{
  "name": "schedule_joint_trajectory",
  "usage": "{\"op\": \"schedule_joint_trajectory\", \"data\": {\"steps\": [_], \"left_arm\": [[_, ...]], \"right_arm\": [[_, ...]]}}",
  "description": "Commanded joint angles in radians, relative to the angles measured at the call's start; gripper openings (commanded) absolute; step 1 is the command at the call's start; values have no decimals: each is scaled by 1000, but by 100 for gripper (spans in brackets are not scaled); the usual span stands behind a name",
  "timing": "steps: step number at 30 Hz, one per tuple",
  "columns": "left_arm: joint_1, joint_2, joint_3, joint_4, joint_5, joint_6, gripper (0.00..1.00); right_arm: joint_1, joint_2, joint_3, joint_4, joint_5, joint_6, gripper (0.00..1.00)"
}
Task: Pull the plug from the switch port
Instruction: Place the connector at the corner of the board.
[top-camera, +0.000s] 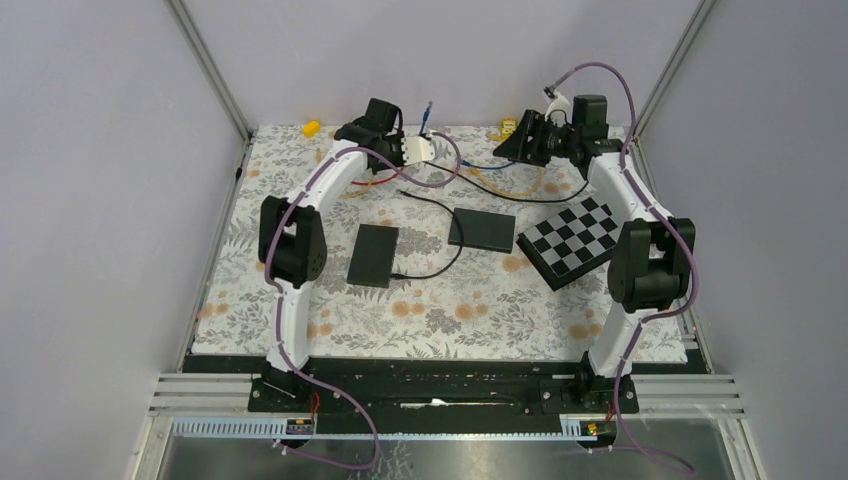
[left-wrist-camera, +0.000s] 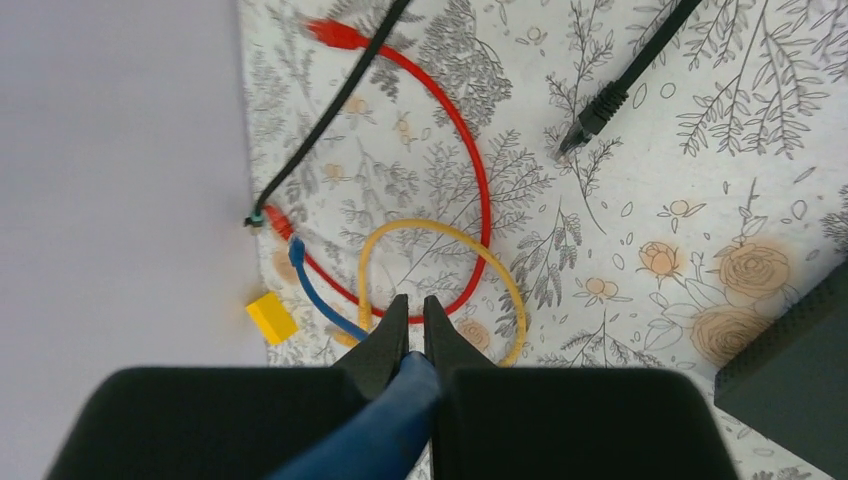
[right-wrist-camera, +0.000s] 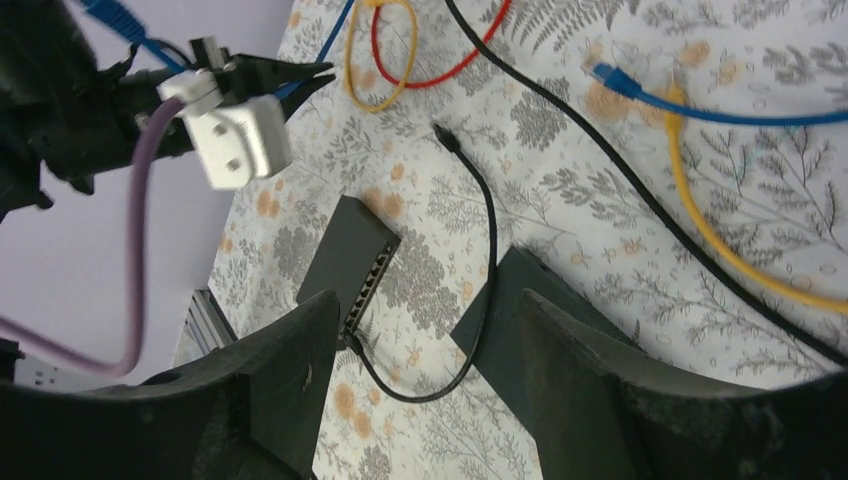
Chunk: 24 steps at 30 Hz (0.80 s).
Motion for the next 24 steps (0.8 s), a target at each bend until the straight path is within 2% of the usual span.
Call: {"op": "schedule_joint_trajectory", "data": {"steps": [1, 9, 14, 15, 19, 24], "left_arm": [[8, 91, 95, -29, -45, 37, 7], [30, 222, 199, -32, -46, 18, 16], [39, 278, 230, -6, -46, 15, 27], [39, 283, 225, 10, -46, 13, 31], [39, 285, 203, 90, -46, -27, 61], [39, 248, 148, 212, -85, -107, 77]], "right_arm": [[-6, -102, -47, 15, -29, -46, 71], [-29, -126, -99, 6, -26, -87, 71], [-30, -102, -112, 8, -35, -85, 72], [-31, -98, -113, 8, -35, -86, 71], [-32, -86, -115, 8, -35, -84, 71], [-32, -86, -125, 8, -43, -85, 71]]}}
